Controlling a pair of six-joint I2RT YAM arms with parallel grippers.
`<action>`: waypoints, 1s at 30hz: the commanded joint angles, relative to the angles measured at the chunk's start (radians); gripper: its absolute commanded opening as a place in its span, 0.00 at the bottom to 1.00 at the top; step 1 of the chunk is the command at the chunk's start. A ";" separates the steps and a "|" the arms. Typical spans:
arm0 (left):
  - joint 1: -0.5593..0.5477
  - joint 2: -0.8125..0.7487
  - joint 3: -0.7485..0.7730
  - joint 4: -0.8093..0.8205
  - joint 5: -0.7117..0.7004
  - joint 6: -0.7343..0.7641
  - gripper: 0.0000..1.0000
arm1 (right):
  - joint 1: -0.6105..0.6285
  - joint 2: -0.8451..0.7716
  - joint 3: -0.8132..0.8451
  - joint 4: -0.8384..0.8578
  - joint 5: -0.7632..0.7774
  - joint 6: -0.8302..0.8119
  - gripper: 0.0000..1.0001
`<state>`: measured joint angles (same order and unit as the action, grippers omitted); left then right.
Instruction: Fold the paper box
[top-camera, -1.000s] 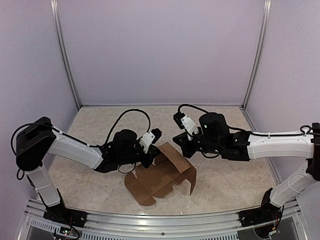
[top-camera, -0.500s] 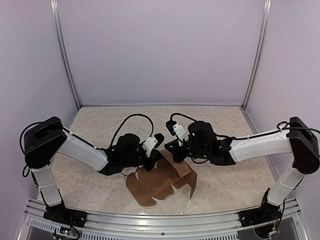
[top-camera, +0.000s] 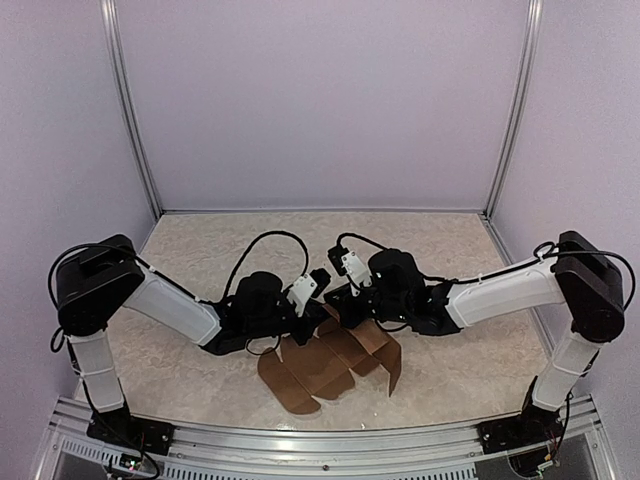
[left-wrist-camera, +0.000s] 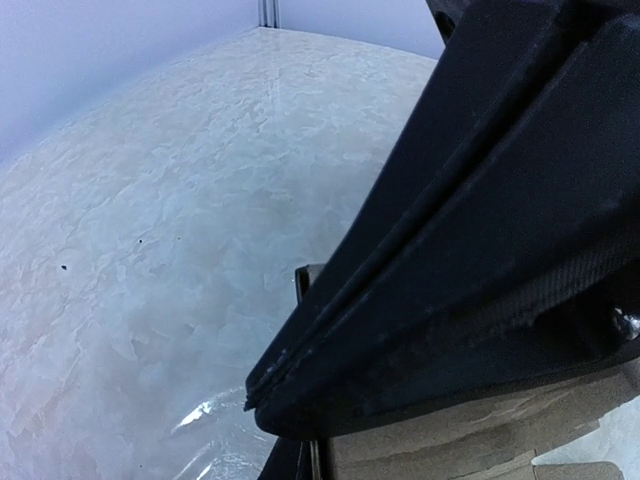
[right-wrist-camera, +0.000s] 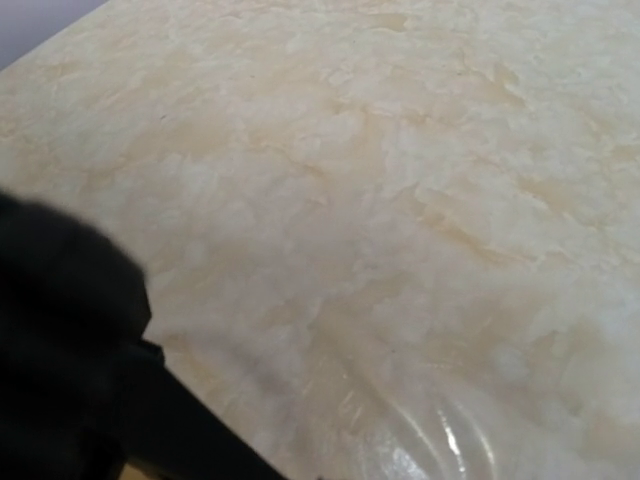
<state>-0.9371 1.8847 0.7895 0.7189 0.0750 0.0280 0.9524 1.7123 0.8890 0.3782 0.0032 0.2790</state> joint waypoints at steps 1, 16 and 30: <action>-0.009 0.033 -0.028 0.036 0.002 -0.020 0.12 | -0.007 0.034 -0.005 0.007 -0.029 0.031 0.00; -0.027 0.065 -0.041 0.112 -0.019 -0.067 0.20 | 0.012 0.056 -0.010 0.006 -0.022 0.058 0.00; -0.031 0.140 -0.003 0.170 -0.072 -0.098 0.00 | 0.020 0.038 -0.027 -0.005 -0.011 0.087 0.00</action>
<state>-0.9623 1.9991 0.7746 0.8581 0.0196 -0.0528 0.9642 1.7412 0.8890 0.4103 -0.0139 0.3462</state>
